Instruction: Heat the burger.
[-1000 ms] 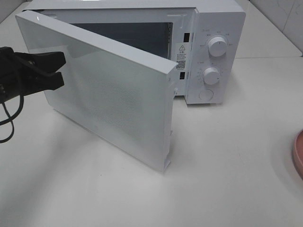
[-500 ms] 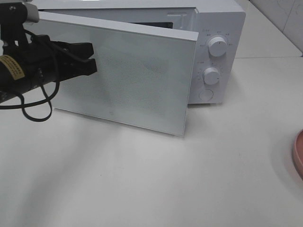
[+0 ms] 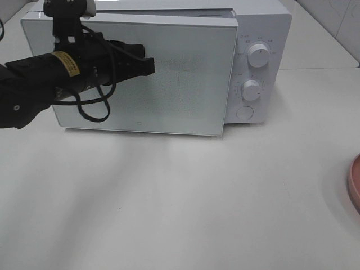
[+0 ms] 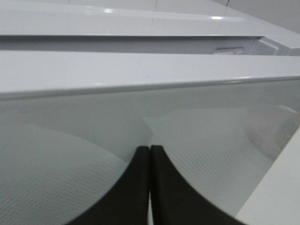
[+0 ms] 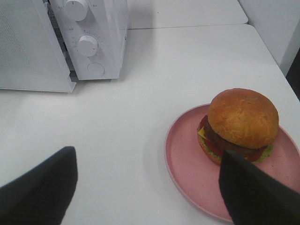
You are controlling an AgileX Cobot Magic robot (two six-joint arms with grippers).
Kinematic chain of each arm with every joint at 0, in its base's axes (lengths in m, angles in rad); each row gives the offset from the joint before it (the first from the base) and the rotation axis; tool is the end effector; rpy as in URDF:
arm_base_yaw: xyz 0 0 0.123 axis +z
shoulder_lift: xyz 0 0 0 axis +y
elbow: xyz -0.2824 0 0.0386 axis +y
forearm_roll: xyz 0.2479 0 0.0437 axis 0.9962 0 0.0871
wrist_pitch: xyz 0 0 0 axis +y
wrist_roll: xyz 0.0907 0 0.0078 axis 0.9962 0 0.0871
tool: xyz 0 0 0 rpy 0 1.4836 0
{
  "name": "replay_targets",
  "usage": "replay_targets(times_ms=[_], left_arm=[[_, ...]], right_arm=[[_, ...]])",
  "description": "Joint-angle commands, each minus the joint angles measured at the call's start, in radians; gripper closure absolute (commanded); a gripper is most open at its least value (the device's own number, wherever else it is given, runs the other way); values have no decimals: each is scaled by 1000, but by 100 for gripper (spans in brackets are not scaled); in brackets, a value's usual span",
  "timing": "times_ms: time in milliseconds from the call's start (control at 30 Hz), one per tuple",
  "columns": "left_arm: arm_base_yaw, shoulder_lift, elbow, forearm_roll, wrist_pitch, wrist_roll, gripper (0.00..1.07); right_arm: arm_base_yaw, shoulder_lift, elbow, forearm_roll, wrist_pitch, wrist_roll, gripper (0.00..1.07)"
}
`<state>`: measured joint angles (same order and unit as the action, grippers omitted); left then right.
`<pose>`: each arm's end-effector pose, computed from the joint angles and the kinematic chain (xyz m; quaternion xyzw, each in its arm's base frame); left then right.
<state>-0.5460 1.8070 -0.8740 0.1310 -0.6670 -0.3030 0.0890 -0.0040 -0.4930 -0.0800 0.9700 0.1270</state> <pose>0.3171 -0.2013 0.1987 0.1578 0.7522 -0.2618 0.5838 -0.0008 -0.0061 0.2829 0.0154 0.8287 0.0204 0.5590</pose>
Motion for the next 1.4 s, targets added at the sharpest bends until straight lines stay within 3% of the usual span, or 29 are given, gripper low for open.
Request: replay_targets(times_ms=[33, 500, 567, 800, 1133, 1200, 1233, 1267, 1300, 1333, 1367, 1400], left_arm=[[-19, 29, -65, -17, 28, 3, 107], [-30, 155, -282, -31, 115, 4, 107], [-30, 177, -326, -42, 153, 39, 107], [-42, 182, -339, -53, 163, 44, 107], [-156, 111, -339, -39, 454, 44, 107], [-189, 80, -339, -39, 573, 44, 96], [-189, 80, -339, -39, 573, 44, 96], [-211, 61, -339, -39, 654, 44, 76], [-211, 61, -339, -39, 654, 44, 76], [-230, 42, -339, -40, 743, 44, 50], [-241, 32, -339, -46, 794, 44, 35], [-241, 32, -339, -46, 794, 44, 35]], right_arm=[[-8, -30, 0, 0, -7, -7, 33], [-8, -30, 0, 0, -7, -7, 33], [-8, -30, 0, 0, -7, -7, 33], [-8, -30, 0, 0, -7, -7, 33], [-8, -30, 0, 0, -7, -7, 33], [-8, -30, 0, 0, -7, -7, 33], [-8, -30, 0, 0, -7, -7, 33], [-8, -30, 0, 0, -7, -7, 33], [-8, -30, 0, 0, -7, -7, 33], [-8, -30, 0, 0, -7, -7, 33], [-8, -30, 0, 0, -7, -7, 33], [-8, -30, 0, 0, -7, -7, 33]])
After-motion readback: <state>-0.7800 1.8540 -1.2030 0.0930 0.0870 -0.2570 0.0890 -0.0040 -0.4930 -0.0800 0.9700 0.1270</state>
